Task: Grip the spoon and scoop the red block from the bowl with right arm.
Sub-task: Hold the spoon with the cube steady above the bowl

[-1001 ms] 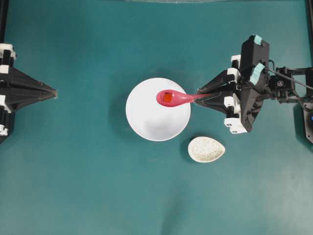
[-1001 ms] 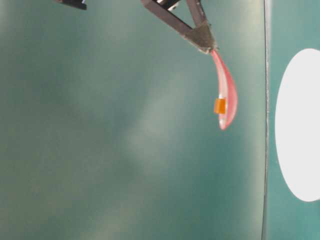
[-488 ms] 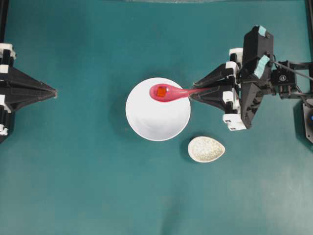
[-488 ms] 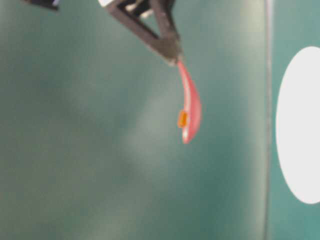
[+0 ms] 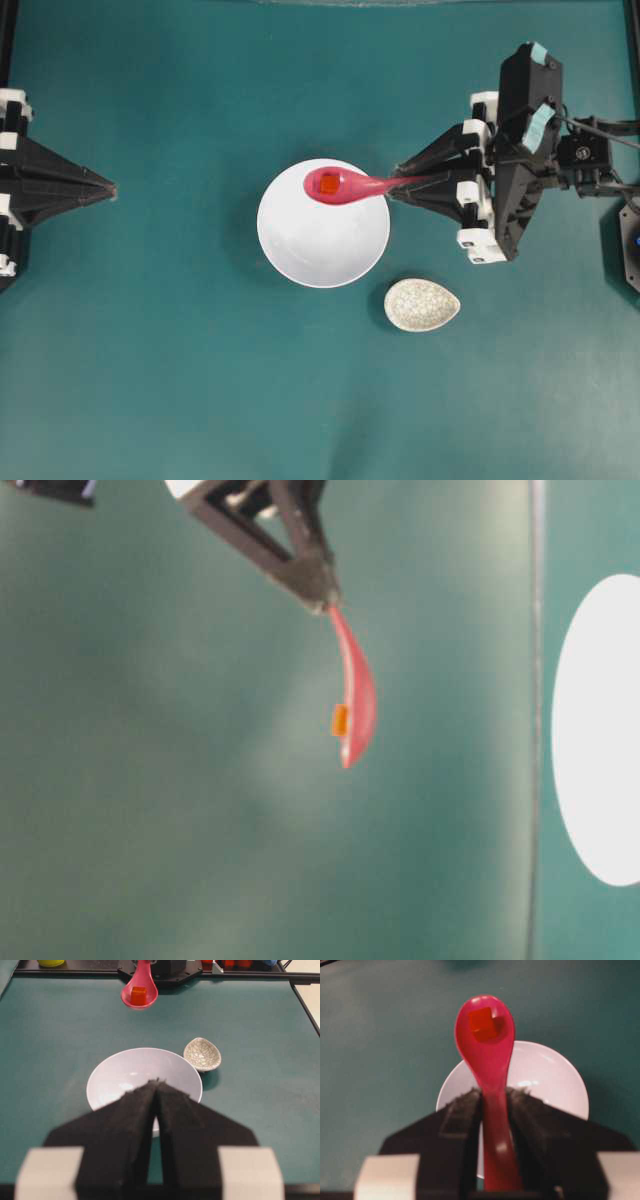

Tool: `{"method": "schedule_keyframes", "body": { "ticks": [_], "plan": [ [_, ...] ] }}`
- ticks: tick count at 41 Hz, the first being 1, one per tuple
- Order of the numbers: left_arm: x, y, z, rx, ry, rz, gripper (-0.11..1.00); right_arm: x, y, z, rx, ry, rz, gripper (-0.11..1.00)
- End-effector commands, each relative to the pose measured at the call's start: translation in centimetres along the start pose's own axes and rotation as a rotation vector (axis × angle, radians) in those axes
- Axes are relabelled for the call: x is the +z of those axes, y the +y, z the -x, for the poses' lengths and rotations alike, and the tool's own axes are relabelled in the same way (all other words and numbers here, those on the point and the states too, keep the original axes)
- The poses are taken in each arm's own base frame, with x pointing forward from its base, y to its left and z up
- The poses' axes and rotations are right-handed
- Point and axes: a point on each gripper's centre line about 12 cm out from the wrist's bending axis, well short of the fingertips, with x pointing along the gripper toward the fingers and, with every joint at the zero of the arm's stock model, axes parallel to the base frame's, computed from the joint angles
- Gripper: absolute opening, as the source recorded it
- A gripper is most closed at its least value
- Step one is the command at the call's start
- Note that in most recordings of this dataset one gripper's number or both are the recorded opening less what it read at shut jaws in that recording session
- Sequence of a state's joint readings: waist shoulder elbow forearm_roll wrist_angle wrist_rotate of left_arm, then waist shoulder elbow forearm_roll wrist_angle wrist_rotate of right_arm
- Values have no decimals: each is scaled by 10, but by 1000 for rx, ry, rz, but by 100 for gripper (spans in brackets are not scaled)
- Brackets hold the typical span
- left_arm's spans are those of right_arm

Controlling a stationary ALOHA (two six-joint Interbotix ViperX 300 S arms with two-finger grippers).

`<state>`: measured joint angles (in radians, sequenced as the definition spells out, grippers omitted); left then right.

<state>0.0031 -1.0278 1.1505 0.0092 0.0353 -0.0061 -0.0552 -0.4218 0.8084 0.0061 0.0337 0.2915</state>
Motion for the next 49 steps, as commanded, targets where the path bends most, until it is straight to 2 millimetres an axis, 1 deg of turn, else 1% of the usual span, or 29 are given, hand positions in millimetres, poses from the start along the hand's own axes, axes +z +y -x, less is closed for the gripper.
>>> {"method": "schedule_keyframes", "body": {
  "ticks": [1,49],
  "plan": [
    [10,0,-1,0,-28,-2,1,15,5,6,15,-48,2,25],
    [7,0,-2,0,-14,5,1,14,5,5,13,-36,-4,25]
  ]
}}
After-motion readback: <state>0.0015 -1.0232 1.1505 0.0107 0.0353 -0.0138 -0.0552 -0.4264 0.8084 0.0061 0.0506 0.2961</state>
